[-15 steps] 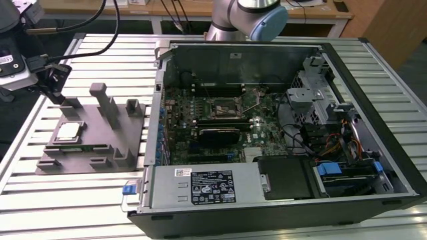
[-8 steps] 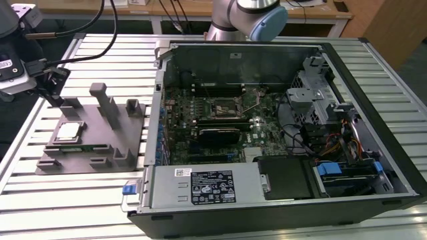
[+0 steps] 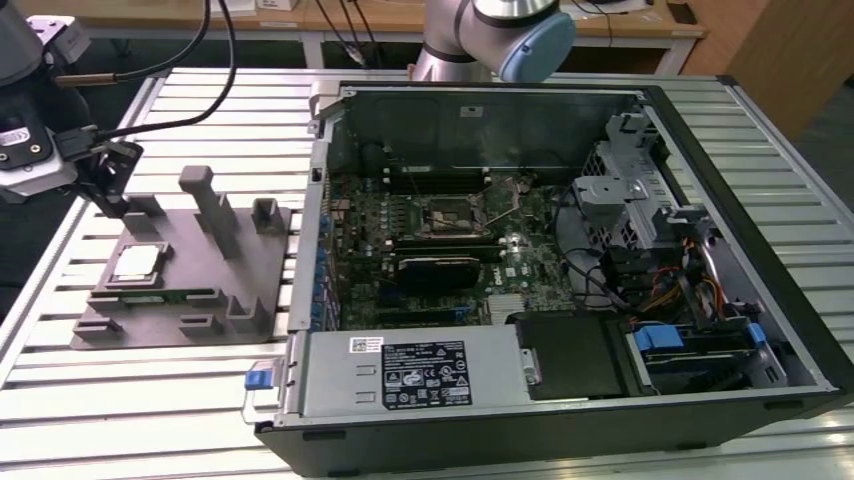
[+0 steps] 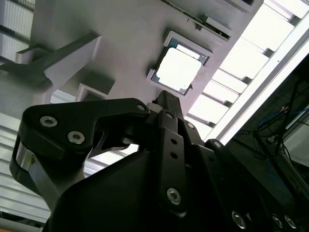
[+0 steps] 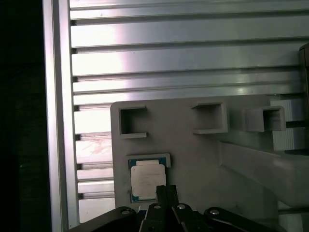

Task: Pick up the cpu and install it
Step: 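Pick up the cpu and move it towards the insertion slot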

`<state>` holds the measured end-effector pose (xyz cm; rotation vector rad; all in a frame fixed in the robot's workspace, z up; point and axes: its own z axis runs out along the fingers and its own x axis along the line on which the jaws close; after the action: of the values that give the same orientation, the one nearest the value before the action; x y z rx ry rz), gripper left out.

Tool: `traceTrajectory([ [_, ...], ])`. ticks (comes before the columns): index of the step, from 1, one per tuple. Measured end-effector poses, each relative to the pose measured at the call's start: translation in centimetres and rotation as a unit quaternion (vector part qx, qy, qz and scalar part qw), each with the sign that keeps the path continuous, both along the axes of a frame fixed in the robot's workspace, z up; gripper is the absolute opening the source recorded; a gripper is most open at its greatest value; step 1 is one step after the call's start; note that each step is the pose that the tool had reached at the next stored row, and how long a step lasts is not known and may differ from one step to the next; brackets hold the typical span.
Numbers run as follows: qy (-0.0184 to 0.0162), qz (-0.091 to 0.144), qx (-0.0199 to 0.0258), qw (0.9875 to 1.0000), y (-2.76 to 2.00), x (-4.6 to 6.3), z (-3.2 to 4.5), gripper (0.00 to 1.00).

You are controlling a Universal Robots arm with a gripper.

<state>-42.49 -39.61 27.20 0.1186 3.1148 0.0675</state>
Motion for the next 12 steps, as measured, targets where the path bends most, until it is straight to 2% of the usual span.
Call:
traceTrajectory([
  [12, 0.0018, 0.000, 0.0000, 1.0000, -0.04, 0.0, -1.23, 0.11],
])
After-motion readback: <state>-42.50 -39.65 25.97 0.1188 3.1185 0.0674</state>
